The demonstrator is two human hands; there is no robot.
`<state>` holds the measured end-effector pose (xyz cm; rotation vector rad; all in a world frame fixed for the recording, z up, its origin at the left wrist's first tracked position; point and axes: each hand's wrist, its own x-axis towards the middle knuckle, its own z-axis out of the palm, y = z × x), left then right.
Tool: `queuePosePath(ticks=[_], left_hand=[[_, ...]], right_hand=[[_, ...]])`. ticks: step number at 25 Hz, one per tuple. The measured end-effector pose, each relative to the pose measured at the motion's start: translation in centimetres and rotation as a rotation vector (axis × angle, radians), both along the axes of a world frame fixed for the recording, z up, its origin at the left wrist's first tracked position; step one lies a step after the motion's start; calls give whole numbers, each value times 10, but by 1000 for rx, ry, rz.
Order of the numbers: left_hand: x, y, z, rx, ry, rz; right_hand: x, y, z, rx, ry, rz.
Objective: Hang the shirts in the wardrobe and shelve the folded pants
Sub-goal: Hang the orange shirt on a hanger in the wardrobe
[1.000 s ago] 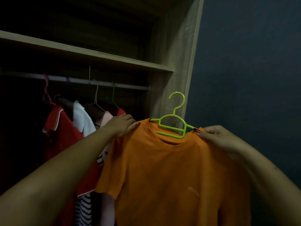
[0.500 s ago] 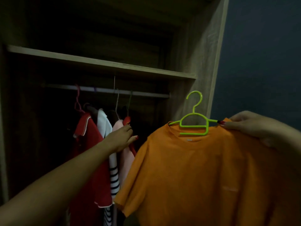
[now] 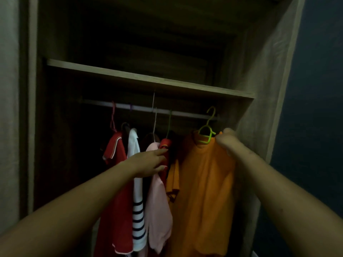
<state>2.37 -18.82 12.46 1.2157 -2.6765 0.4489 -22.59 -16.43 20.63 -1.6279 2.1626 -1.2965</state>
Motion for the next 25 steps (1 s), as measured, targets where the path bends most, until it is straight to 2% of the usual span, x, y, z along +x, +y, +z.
queuePosePath(ticks=[4,12,15,18,19,21,25], left_hand=[[0,-1,0,8,-19,42],[4,-4,-16,-9,7,30],[8,-2,-28,-6,22,50],[13,8,-43,-39,85,62],[16,13,-49,-64,114,64],[27,29,-60,-115,170,75],[63,77,-86,-119,334,178]], right_hand=[[7,-47,-11,2,97,-68],[6,-97,-46,62,194,-27],[3,-88,-64,-37,328,-18],[3,-68,-84,-318,634,-34],[7,-58,-92,-415,717,5],[29,-38,-108,-551,742,165],[101,-8,-146,-614,474,569]])
